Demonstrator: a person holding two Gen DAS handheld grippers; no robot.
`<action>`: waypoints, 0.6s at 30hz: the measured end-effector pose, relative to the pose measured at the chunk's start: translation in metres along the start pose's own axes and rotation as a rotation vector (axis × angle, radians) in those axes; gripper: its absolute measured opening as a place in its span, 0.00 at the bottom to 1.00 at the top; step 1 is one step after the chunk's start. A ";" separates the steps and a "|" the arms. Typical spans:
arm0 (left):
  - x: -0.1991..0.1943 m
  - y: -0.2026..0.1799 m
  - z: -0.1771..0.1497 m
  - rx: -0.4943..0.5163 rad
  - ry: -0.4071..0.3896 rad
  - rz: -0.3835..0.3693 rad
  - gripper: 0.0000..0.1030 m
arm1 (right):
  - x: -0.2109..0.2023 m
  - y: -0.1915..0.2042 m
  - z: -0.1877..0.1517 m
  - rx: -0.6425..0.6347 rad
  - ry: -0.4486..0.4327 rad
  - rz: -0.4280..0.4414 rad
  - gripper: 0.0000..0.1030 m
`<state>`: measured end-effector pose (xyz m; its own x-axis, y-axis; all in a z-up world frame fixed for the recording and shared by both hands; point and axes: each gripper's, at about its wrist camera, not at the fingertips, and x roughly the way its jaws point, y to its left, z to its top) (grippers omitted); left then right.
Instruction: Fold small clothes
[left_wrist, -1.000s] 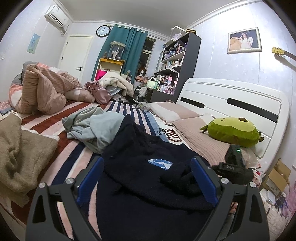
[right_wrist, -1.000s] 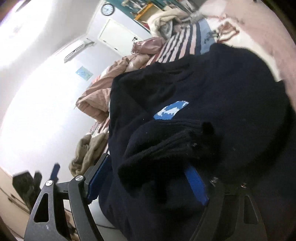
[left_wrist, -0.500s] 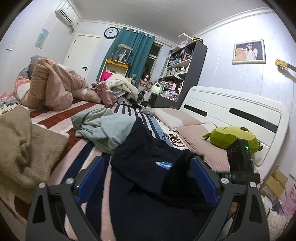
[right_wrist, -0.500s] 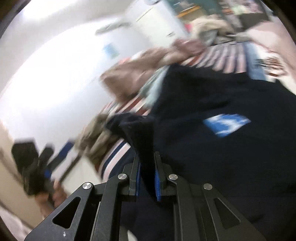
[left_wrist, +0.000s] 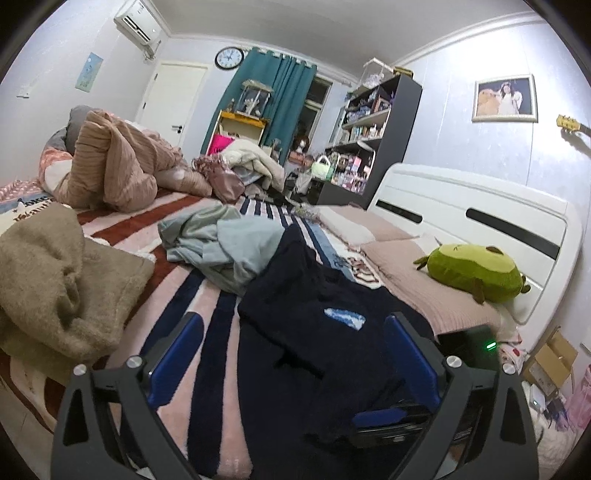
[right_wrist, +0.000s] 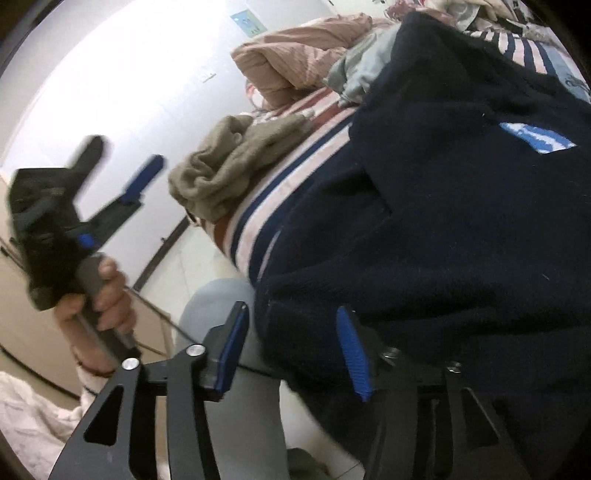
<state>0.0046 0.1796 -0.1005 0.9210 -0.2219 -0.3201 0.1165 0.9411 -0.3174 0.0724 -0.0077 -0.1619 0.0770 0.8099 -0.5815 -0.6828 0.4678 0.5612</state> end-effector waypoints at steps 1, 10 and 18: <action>0.002 -0.001 -0.001 0.000 0.014 0.001 0.94 | -0.009 0.001 -0.002 -0.007 -0.013 0.000 0.49; 0.048 0.002 -0.026 -0.018 0.223 -0.093 0.95 | -0.145 -0.054 -0.046 0.140 -0.246 -0.242 0.64; 0.101 0.016 -0.050 -0.070 0.432 -0.079 0.95 | -0.189 -0.120 -0.093 0.302 -0.197 -0.462 0.65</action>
<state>0.0809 0.1599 -0.1824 0.6690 -0.3924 -0.6312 0.1411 0.9009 -0.4105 0.0724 -0.2502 -0.1741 0.4707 0.5351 -0.7015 -0.3112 0.8447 0.4355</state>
